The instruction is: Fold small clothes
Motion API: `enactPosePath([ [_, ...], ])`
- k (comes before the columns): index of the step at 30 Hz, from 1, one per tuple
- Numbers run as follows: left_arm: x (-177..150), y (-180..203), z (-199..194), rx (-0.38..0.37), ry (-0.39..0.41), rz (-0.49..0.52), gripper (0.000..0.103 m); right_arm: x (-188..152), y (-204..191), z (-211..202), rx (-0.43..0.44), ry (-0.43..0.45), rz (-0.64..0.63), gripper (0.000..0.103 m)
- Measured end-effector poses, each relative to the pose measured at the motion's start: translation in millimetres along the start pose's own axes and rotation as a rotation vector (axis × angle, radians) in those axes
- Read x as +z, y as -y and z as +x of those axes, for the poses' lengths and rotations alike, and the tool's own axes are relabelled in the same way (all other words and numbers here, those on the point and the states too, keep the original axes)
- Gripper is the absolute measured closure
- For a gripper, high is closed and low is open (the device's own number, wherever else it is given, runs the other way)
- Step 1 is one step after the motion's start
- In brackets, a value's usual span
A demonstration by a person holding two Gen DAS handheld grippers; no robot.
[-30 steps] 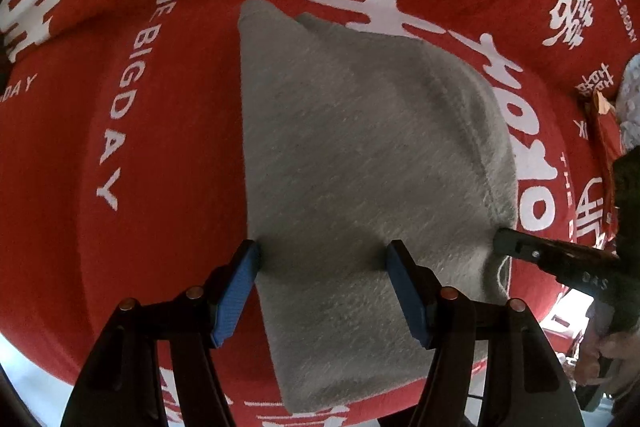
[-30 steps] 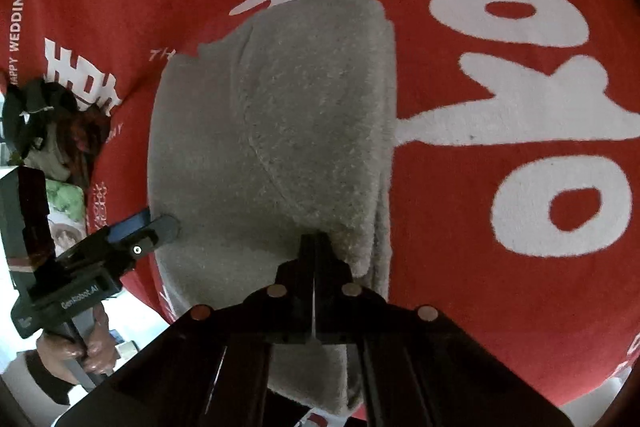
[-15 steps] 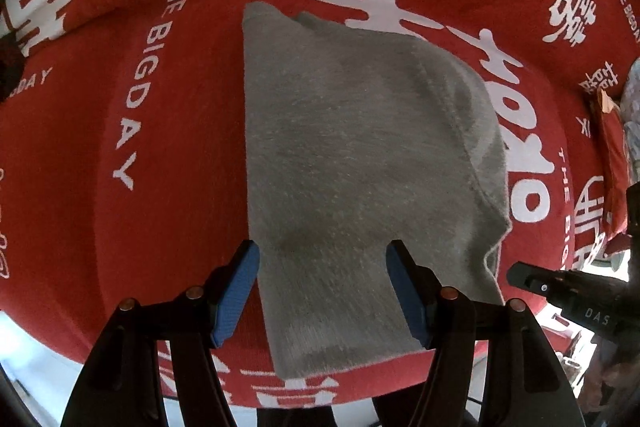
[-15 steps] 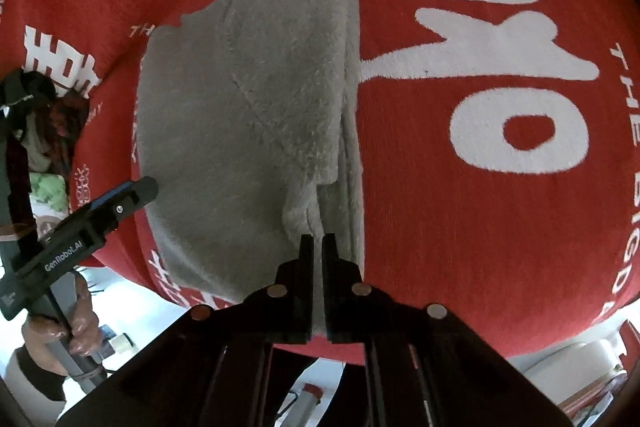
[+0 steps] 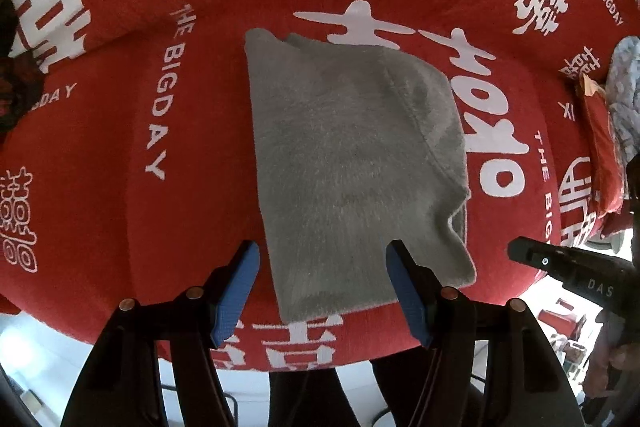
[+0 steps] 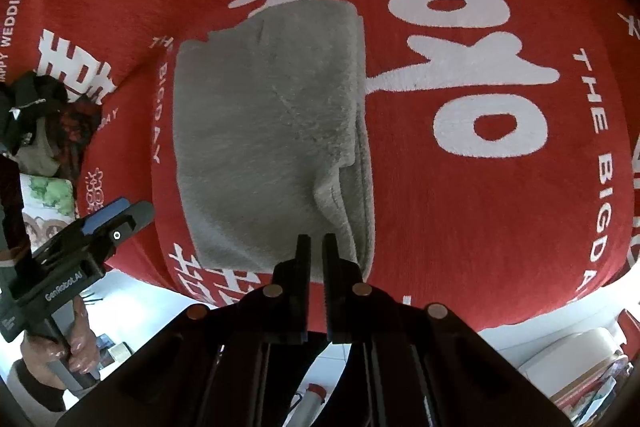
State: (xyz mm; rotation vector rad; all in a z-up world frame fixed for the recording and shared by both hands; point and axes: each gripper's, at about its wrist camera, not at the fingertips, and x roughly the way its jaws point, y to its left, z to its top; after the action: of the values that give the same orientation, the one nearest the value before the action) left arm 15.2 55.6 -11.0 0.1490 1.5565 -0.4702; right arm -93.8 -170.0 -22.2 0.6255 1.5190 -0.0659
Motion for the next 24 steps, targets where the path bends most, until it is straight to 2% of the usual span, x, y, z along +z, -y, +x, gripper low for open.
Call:
enactPosePath([
  [8, -6, 0, -20, 0.001, 0.013, -0.001, 0.034, 1, -13, -21, -0.019, 0.053, 0.003, 0.097],
  [9, -7, 0, -26, 0.011, 0.032, 0.0, 0.017, 0, -15, -24, -0.022, 0.061, 0.0, 0.097],
  [11, -9, -3, -35, 0.017, 0.071, -0.006, 0.001, 0, -22, -30, -0.029, 0.078, -0.008, 0.097],
  [13, -10, -7, -45, 0.014, 0.1, -0.003, 0.001, -1, -29, -36, -0.036, 0.097, -0.011, 0.096],
  [15, -10, -13, -50, 0.009, 0.11, -0.005, 0.001, -3, -36, -41, -0.045, 0.118, -0.01, 0.088],
  [17, -11, -18, -56, 0.017, 0.125, -0.007, 0.001, -6, -44, -48, -0.06, 0.143, -0.011, 0.051],
  [18, -11, -21, -61, 0.037, 0.141, 0.002, 0.001, -8, -48, -51, -0.071, 0.157, -0.012, 0.048],
  [21, -13, -22, -74, 0.092, 0.185, 0.034, 0.001, -14, -60, -60, -0.099, 0.179, -0.017, 0.046],
  [24, -15, -27, -87, 0.078, 0.209, 0.04, 0.001, -20, -74, -66, -0.129, 0.188, -0.031, 0.028],
])
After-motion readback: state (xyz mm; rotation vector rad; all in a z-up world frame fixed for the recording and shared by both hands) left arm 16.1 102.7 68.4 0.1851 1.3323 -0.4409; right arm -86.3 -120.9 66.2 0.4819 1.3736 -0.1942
